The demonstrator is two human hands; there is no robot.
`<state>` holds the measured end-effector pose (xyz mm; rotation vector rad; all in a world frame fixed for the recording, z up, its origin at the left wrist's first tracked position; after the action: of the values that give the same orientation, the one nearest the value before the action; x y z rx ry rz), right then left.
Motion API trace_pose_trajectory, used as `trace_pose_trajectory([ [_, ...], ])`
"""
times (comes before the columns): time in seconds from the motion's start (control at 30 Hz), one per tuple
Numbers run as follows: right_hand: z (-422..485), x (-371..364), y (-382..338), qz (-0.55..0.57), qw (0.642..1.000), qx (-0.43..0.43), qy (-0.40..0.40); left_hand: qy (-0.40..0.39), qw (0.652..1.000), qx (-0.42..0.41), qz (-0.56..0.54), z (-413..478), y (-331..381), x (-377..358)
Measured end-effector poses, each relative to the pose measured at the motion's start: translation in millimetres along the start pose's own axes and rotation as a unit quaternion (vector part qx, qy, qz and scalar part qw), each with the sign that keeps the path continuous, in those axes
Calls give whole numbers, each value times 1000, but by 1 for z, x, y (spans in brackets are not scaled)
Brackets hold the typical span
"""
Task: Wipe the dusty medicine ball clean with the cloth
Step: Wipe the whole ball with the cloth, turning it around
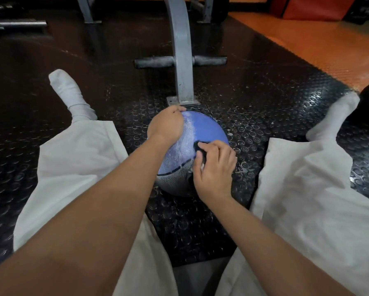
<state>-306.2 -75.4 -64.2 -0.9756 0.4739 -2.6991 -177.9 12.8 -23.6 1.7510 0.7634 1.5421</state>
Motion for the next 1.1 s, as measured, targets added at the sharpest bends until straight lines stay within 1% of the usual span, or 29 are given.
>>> trace_pose_trajectory([
  [0.1, 23, 1, -6, -11, 1000, -8, -21, 20, 1000, -6, -10, -2, -5, 2],
  [0.13, 39, 0, -9, -19, 998, -20, -48, 32, 999, -2, -12, -2, -7, 3],
  [0.2, 71, -8, -9, -25, 988, -55, -139, 52, 999, 9, -13, -1, -12, 4],
  [0.23, 83, -12, -8, -21, 983, -73, -169, 58, 998, 14, -14, -1, -13, 5],
  [0.27, 91, -16, -7, -20, 980, -83, -177, 62, 998, 21, -17, -1, -14, 5],
  [0.3, 93, -19, -8, -21, 982, -86, -168, 64, 997, 28, -21, 0, -16, 6],
  [0.37, 80, -18, -14, -25, 991, -64, -112, 63, 997, 41, -30, 4, -17, 8],
  [0.47, 30, -17, -20, -26, 1000, -9, -12, 50, 996, 53, -53, 11, -21, 13],
  [0.5, 12, -17, -22, -23, 1000, 9, 8, 46, 996, 53, -62, 13, -23, 14],
  [0.57, -16, -18, -25, -20, 998, 52, 23, 42, 995, 54, -70, 14, -27, 18],
  [0.63, -20, -19, -25, -17, 996, 91, 10, 40, 996, 46, -69, 12, -29, 19],
  [0.67, -11, -18, -23, -13, 996, 92, 0, 41, 996, 42, -64, 11, -30, 19],
  [0.7, 3, -16, -21, -8, 997, 69, -15, 42, 997, 42, -57, 10, -31, 19],
  [0.73, 21, -14, -18, -3, 999, 21, -30, 45, 997, 45, -50, 10, -31, 19],
  [0.77, 40, -13, -12, -1, 998, -46, -52, 49, 997, 49, -45, 9, -31, 18],
  [0.83, 68, -16, 2, -7, 981, -170, -98, 55, 997, 39, -38, 7, -26, 15],
  [0.87, 75, -18, 5, -16, 975, -198, -101, 60, 997, 23, -34, 5, -22, 13],
  [0.9, 77, -19, 6, -20, 975, -205, -87, 66, 997, 4, -26, 4, -19, 11],
  [0.97, 70, -19, 1, -13, 982, -185, -26, 69, 997, -6, -15, 5, -13, 8],
  [1.03, 49, -20, -4, -14, 989, -143, 27, 59, 998, 10, -14, 10, -12, 6],
  [1.1, 20, -22, -11, -21, 993, -98, 54, 50, 999, 13, -6, 15, -9, 6],
])
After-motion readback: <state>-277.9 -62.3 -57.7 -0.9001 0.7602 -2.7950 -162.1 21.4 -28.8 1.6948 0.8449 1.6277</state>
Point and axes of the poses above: each hand's wrist, its own z-axis towards the middle knuckle, its own x-axis out of the back of the hand, y = z × x, the point moved 4 cm from there along z, towards the middle knuckle, and after that the axes turned 5 degrees about x, right-handed, at the moved point
